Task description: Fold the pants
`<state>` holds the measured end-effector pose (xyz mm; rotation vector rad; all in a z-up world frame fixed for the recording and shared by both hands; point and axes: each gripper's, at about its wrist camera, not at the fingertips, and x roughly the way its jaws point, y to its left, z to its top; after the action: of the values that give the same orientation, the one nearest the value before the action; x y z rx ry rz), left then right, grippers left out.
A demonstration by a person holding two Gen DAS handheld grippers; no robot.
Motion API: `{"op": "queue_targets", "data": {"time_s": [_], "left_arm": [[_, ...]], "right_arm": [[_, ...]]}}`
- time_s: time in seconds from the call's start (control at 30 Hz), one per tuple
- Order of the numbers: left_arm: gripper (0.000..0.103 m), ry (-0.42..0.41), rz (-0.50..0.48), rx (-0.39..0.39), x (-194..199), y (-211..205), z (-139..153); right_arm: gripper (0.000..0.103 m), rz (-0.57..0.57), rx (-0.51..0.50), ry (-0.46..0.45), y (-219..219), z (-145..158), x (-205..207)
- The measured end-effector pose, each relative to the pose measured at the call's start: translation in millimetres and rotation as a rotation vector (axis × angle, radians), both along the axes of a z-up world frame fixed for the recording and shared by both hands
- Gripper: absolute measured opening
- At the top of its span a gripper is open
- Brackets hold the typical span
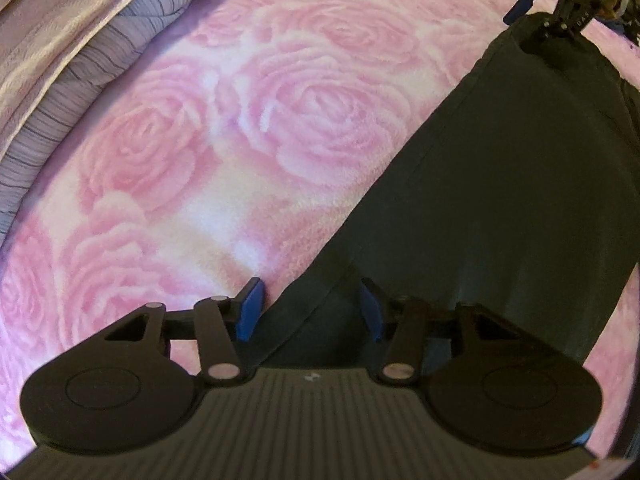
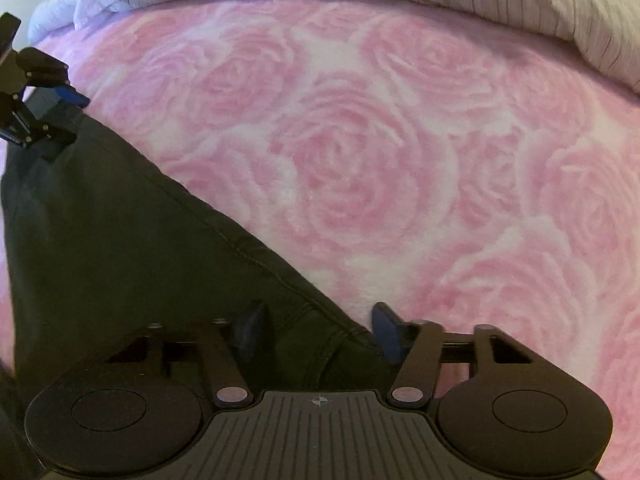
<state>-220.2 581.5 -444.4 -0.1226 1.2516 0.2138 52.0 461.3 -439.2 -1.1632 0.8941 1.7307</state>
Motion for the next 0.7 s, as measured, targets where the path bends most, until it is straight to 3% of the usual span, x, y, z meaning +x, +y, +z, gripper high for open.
{"op": "queue_targets", "data": {"time_s": [0.07, 0.13, 0.2, 0.33, 0.43, 0.57, 0.7], "left_arm": [[0.029, -0.013, -0.024, 0.025, -1.6, -10.8, 2.4], [0.013, -0.01, -0.046, 0.085, -2.8, -26.9, 5.1], [0.011, -0.009, -0.047, 0.173, -7.5, -45.1, 10.9], [0.01, -0.058, 0.059, 0.326, -32.2, -92.2, 39.2], [0.01, -0.105, 0.15, 0.38, -62.2, -142.1, 72.6], [0.01, -0.144, 0.267, 0.345, -109.4, -225.9, 114.7], [0.01, -0.113, 0.366, 0.26, -148.1, -306.6, 119.3]], "right_arm": [[0.027, -0.008, 0.032, -0.021, -9.3, 7.5, -3.4], [0.024, 0.007, 0.101, -0.078, -23.8, 19.0, -15.3], [0.021, 0.043, 0.185, -0.154, -43.2, 34.0, -32.6], [0.018, 0.093, 0.36, -0.284, -102.6, 77.2, -65.8], [0.017, 0.145, 0.469, -0.377, -160.7, 106.7, -94.1], [0.014, 0.229, 0.531, -0.488, -250.6, 126.7, -135.1], [0.014, 0.253, 0.416, -0.509, -339.1, 121.7, -169.9]]}}
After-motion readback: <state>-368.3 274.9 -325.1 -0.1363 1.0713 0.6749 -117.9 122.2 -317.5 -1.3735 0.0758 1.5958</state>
